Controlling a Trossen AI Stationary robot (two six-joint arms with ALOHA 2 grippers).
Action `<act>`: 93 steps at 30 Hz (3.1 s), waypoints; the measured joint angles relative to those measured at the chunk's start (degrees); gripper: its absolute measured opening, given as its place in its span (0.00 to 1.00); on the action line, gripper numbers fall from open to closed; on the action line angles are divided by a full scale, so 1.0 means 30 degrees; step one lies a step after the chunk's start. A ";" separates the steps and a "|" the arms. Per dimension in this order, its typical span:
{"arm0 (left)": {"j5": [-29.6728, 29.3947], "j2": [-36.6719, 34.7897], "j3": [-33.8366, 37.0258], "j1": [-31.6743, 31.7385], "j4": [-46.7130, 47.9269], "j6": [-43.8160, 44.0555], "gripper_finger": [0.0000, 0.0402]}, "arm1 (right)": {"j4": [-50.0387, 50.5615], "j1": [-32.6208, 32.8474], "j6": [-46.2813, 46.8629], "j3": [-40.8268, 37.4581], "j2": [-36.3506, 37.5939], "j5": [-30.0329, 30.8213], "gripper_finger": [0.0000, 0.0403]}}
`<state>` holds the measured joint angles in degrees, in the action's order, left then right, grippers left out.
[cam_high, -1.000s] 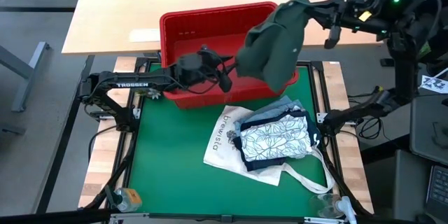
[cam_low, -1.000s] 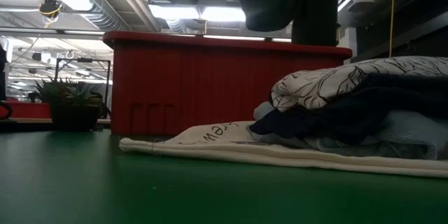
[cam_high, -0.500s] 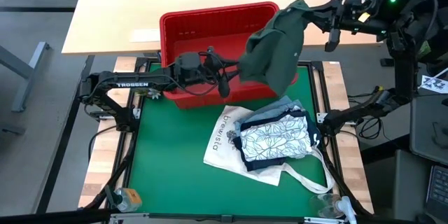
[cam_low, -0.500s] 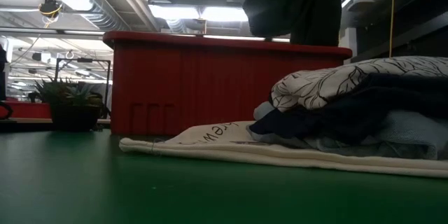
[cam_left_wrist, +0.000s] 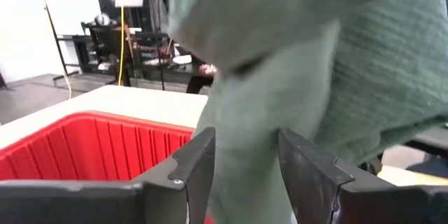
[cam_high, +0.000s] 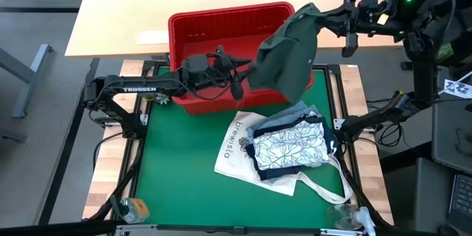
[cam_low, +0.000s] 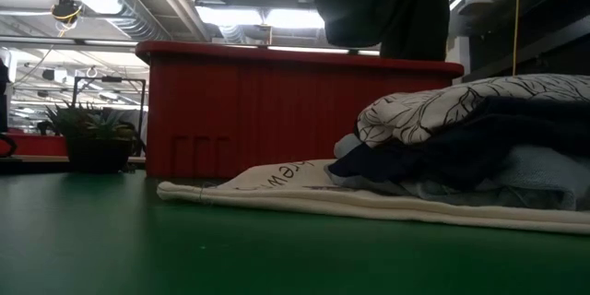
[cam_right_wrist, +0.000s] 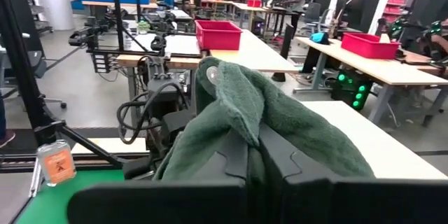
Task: Fold laundry
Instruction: Fold the patterned white shirt
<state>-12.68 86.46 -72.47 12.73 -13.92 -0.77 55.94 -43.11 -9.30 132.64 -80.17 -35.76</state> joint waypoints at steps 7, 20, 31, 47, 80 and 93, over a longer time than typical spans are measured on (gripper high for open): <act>0.2318 0.0140 -0.0007 0.0343 -0.0872 -0.0939 0.38 | -0.0022 0.0000 0.0000 0.0000 -0.0553 -0.0180 0.03; 0.5948 0.1357 -0.0019 0.0308 -0.0451 0.0125 0.38 | -0.0138 0.0000 0.0005 0.0000 -0.1502 -0.1811 0.02; 0.6540 0.1384 -0.0015 0.0330 -0.0027 0.2643 0.38 | -0.0160 0.0003 0.0000 0.0007 -0.1489 -0.2347 0.02; 0.6457 0.1377 -0.0014 0.0330 0.0867 0.2851 0.38 | -0.0025 0.0000 0.0000 0.0029 -0.1138 -0.6019 0.02; 0.9210 0.1348 0.0007 -0.1377 -0.1081 0.4727 0.38 | 0.0401 0.0000 -0.0532 0.0022 -0.1103 -0.6283 0.02; 0.5319 0.1804 0.0007 -0.1608 -0.0039 0.4744 0.38 | 0.0408 0.0000 -0.0503 0.0015 -0.1110 -0.6255 0.03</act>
<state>3.28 91.87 -72.44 7.90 -14.04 13.46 57.17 -43.11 -10.81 132.68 -83.50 -54.52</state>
